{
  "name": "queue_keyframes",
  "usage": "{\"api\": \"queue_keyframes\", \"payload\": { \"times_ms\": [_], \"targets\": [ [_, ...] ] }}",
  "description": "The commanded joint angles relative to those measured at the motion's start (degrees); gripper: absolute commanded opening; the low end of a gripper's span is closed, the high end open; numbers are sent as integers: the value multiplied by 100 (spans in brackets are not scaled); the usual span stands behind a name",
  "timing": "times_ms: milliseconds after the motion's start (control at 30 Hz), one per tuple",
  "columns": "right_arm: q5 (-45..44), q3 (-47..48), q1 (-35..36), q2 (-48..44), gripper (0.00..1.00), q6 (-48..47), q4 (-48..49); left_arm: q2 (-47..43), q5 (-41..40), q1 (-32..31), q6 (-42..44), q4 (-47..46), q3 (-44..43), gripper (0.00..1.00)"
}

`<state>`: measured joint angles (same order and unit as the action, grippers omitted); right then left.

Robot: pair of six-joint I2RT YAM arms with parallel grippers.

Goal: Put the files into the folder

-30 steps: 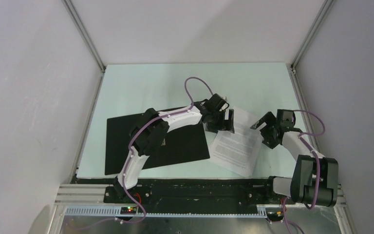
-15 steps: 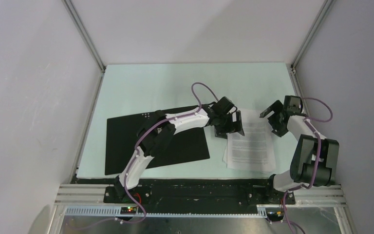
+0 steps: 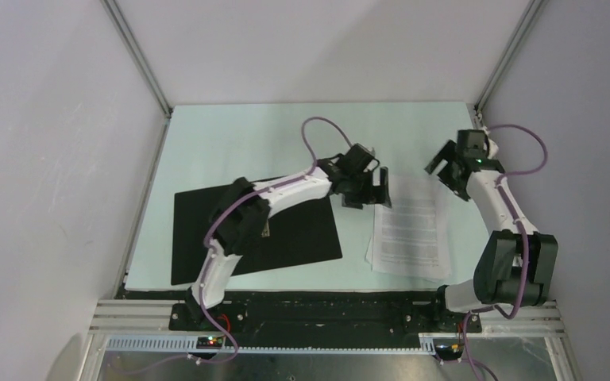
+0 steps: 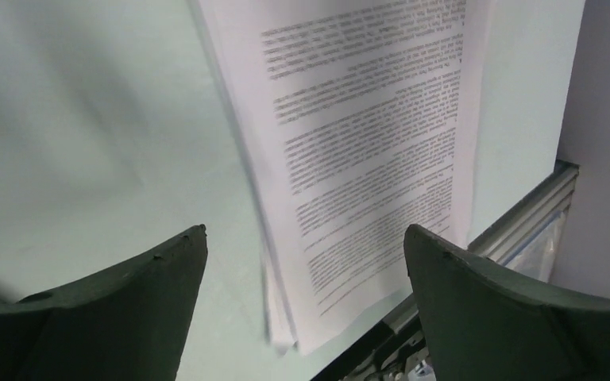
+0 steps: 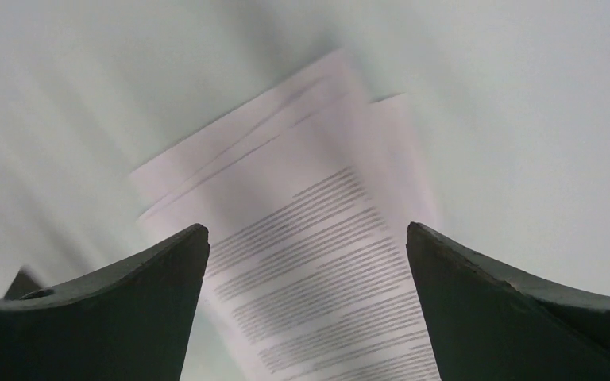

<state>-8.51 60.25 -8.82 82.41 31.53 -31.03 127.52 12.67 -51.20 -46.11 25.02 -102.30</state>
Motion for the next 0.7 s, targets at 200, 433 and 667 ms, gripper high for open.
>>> {"api": "queue_keyframes", "payload": {
  "times_ms": [200, 433, 667],
  "targets": [
    [-308, 550, 2728, -242, 97, -2, -736, -4338, -2578, 1277, 647, 230, 4098, 76],
    [-293, 541, 3487, 54, 95, 144, -713, -5442, -2727, 2150, 466, 230, 5646, 59],
    [-371, 476, 3962, 164, 95, 193, -733, -4963, -2575, 2507, 510, -14, 5856, 50]
  ]
}}
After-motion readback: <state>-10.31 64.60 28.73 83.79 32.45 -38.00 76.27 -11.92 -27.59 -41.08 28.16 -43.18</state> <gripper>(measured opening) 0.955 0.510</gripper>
